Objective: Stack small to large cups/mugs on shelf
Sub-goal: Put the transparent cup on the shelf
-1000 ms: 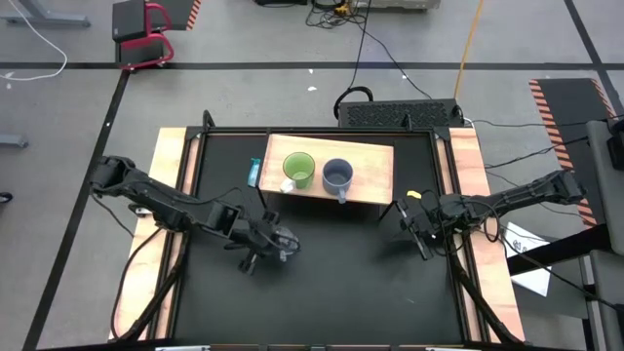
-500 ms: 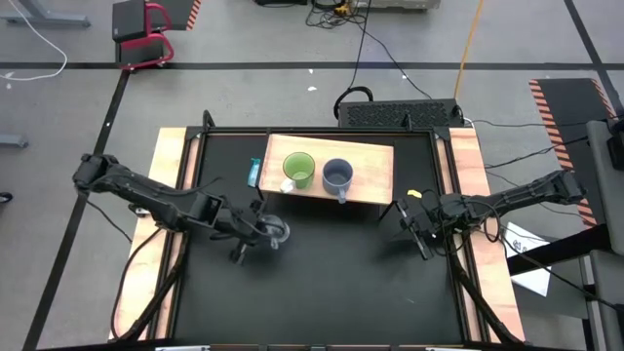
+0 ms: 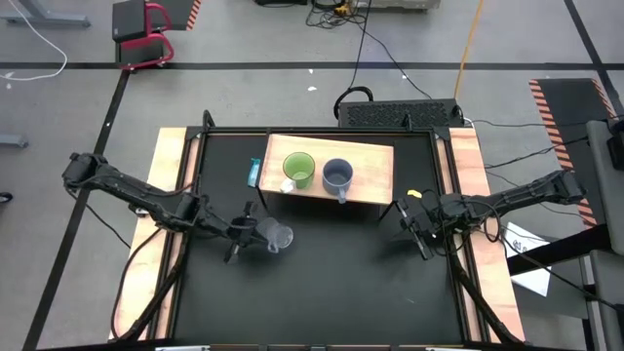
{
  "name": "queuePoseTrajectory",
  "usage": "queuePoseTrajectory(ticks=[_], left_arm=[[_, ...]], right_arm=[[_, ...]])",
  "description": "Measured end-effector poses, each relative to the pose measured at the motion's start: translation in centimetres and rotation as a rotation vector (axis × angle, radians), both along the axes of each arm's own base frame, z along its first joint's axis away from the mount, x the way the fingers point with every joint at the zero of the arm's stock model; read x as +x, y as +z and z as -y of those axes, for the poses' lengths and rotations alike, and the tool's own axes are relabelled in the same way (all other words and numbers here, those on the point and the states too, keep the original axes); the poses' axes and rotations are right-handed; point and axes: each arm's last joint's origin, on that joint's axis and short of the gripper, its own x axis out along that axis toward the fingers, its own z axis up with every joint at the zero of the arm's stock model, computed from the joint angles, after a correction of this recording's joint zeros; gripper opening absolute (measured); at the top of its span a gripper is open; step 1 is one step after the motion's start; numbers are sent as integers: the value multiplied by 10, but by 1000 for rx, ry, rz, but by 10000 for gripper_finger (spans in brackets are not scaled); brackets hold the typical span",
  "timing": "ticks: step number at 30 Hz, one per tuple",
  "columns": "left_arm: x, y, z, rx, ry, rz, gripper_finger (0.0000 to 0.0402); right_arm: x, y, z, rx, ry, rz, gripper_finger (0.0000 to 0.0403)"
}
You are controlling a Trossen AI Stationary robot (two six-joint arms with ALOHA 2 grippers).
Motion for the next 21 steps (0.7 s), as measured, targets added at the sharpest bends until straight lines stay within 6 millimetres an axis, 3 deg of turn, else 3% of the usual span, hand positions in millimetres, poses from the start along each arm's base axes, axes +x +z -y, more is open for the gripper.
queuePoseTrajectory(ticks=[12,21], left_arm=[[13,24,-1,-63,146,274,0],[30,56,2,-132,171,333,0]], right_arm=[[0,0,0,0,0,5,0],[0,0,0,0,0,5,0]])
